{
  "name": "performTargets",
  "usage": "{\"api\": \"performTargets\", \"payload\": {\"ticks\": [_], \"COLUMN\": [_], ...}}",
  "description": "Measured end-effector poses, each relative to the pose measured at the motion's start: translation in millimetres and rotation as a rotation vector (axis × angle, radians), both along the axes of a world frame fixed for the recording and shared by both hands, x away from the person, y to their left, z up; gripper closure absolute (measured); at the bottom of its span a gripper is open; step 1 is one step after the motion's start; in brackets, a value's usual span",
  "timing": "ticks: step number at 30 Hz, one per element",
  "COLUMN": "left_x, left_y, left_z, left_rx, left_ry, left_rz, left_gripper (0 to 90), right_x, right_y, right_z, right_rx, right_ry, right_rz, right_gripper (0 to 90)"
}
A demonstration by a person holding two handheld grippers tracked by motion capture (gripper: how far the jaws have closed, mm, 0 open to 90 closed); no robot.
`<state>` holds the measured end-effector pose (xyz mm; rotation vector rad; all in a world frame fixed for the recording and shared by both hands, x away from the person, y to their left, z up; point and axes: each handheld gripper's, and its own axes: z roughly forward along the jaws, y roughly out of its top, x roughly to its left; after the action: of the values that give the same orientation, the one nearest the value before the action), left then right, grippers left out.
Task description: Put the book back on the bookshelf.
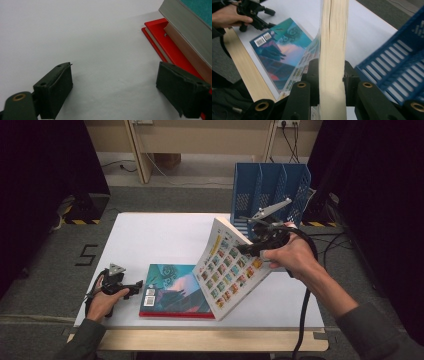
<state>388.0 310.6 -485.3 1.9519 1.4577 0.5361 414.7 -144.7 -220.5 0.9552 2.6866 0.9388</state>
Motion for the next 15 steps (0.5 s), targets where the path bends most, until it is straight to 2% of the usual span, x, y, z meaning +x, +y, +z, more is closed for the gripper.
{"api": "performTargets", "payload": {"ticks": [1,5,8,10,15], "left_x": [0.0,0.2,0.2,0.2,0.2], "left_y": [0.2,0.6,0.6,0.6,0.5], "left_z": [-0.1,-0.1,-0.2,-0.2,-0.3], "left_rx": [-0.001,-0.005,-0.005,-0.005,-0.004], "left_ry": [0.0,0.002,0.002,0.002,0.001], "left_rz": [-0.001,-0.003,-0.003,-0.003,-0.003], "left_gripper": [12.4,12.3,12.3,12.3,12.2], "right_x": [-1.4,-5.8,-8.2,-9.3,-6.4], "right_y": [-1.1,-3.0,-4.0,-4.5,-12.6], "right_z": [3.3,15.5,20.5,21.6,16.7], "right_rx": [-0.011,-0.081,-0.104,-0.138,-0.174], "right_ry": [-0.002,-0.038,-0.046,-0.054,-0.057], "right_rz": [-0.017,-0.011,-0.014,-0.015,-0.036], "right_gripper": [73.9,73.9,73.9,73.9,73.9]}}
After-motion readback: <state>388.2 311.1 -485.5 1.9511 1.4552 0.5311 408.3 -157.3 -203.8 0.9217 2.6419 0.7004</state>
